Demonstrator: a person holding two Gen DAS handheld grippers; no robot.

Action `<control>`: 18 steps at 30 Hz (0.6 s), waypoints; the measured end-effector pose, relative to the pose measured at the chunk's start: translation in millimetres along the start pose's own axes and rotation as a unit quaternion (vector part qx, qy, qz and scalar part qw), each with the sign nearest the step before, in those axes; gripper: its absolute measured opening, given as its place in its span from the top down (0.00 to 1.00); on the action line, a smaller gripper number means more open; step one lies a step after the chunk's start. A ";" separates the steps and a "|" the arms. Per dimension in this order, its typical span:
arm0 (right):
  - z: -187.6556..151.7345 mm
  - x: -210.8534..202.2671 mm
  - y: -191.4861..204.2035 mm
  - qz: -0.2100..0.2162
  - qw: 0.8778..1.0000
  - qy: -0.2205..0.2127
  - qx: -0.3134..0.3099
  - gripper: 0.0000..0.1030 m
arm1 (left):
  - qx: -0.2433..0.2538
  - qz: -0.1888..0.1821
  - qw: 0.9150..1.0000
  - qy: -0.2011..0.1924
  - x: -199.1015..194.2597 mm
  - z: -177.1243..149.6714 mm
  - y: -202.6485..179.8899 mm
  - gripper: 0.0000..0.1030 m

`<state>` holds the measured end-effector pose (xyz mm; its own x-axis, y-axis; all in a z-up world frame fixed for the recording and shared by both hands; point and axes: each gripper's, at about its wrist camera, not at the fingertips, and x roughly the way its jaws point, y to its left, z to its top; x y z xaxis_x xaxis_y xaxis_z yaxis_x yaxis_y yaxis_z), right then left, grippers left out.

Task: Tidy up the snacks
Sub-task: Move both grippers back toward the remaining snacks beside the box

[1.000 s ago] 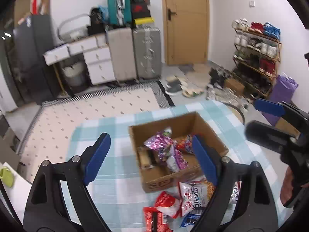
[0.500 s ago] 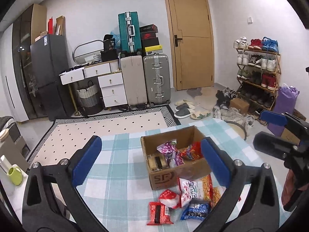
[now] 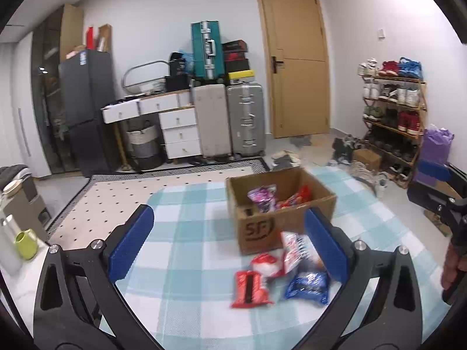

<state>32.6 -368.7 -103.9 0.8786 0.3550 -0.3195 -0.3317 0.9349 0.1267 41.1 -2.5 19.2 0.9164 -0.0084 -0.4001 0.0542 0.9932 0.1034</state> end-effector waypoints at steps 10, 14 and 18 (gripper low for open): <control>-72.2 33.3 -15.9 0.000 0.994 0.091 0.057 0.01 | -0.041 -0.003 0.996 0.077 37.1 -73.3 17.8 0.00; -94.5 49.0 -28.9 0.012 0.986 0.125 0.107 0.01 | -0.060 -0.014 0.993 0.100 57.3 -93.0 19.6 0.00; -105.6 61.1 -35.4 0.017 0.981 0.149 0.126 0.01 | -0.064 -0.023 0.992 0.104 69.3 -100.0 16.6 0.00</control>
<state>61.7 -379.5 -227.1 0.7161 0.4066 -0.5673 -0.2298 0.9048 0.3584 65.9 25.0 -97.8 0.8114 -0.0429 -0.5829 0.0311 0.9991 -0.0301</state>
